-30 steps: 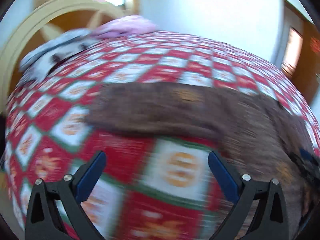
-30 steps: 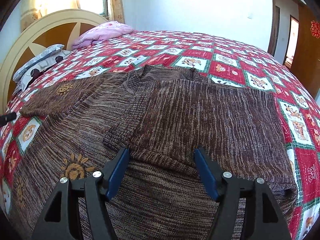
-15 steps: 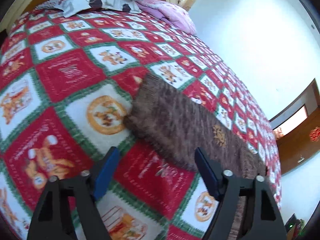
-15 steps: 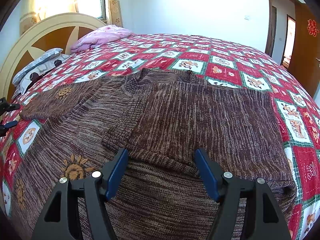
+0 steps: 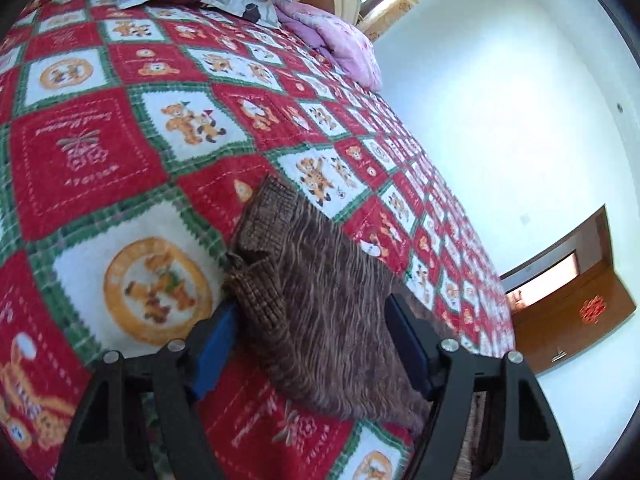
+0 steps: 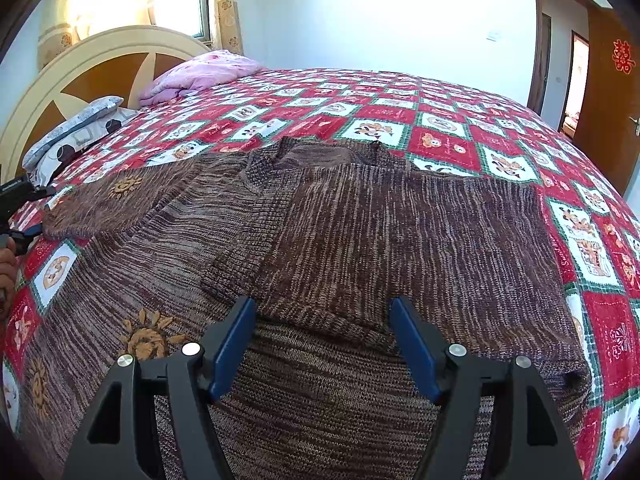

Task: Fold small clothes
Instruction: 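Move the left tool to the other sleeve and grasp its cuff, then fold the grasped sleeve across the sweater body with the left tool, release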

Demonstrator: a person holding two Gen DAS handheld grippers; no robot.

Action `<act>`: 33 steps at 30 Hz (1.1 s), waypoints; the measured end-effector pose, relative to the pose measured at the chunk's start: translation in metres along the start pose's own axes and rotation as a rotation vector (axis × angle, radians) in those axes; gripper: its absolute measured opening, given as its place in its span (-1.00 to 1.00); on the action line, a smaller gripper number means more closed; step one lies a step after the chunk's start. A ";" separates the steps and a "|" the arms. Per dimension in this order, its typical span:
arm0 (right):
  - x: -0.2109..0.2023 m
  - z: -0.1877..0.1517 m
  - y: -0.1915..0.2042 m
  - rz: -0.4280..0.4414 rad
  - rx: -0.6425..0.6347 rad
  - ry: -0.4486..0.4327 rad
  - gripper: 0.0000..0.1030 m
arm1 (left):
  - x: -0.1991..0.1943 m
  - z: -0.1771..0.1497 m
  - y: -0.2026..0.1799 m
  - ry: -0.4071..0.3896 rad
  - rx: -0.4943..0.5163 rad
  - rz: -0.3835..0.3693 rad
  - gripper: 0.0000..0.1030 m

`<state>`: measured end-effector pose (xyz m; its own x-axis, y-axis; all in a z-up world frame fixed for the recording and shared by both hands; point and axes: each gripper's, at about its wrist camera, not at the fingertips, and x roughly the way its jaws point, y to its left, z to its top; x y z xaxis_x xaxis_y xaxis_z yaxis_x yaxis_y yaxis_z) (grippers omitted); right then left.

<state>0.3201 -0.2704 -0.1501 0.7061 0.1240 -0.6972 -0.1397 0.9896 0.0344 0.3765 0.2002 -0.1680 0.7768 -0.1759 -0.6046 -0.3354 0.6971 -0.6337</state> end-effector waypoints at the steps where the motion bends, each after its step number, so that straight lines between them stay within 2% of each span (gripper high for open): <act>1: 0.000 0.000 0.000 -0.001 0.001 -0.001 0.39 | 0.001 0.001 0.000 -0.002 0.005 0.014 0.26; 2: 0.000 -0.001 0.000 -0.002 0.001 -0.001 0.39 | 0.002 0.002 0.000 -0.007 0.001 0.032 0.13; 3: 0.000 -0.001 0.000 0.000 0.001 -0.001 0.39 | 0.003 0.002 0.002 -0.007 -0.004 0.043 -0.28; 4: 0.000 -0.001 0.000 0.001 0.001 -0.001 0.39 | 0.004 0.003 0.004 -0.001 -0.008 0.055 -0.86; 6: 0.000 -0.001 0.000 0.003 0.003 -0.002 0.39 | 0.006 0.004 0.012 0.023 -0.028 0.045 -0.82; 13: -0.004 -0.001 -0.005 0.031 0.035 -0.024 0.39 | -0.015 0.009 -0.004 -0.018 0.008 0.008 -0.83; 20: -0.012 -0.004 -0.025 0.084 0.146 -0.075 0.39 | -0.032 0.007 -0.071 -0.036 0.127 -0.088 -0.83; 25: -0.016 -0.006 -0.041 0.120 0.239 -0.107 0.40 | -0.036 -0.007 -0.120 -0.016 0.214 -0.158 -0.83; 33: -0.020 -0.012 -0.064 0.171 0.383 -0.147 0.46 | -0.028 -0.054 -0.196 0.042 0.333 -0.247 -0.83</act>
<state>0.3063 -0.3374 -0.1474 0.7900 0.2701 -0.5504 -0.0157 0.9063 0.4223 0.3918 0.0307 -0.0527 0.7878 -0.3894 -0.4772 0.0544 0.8157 -0.5758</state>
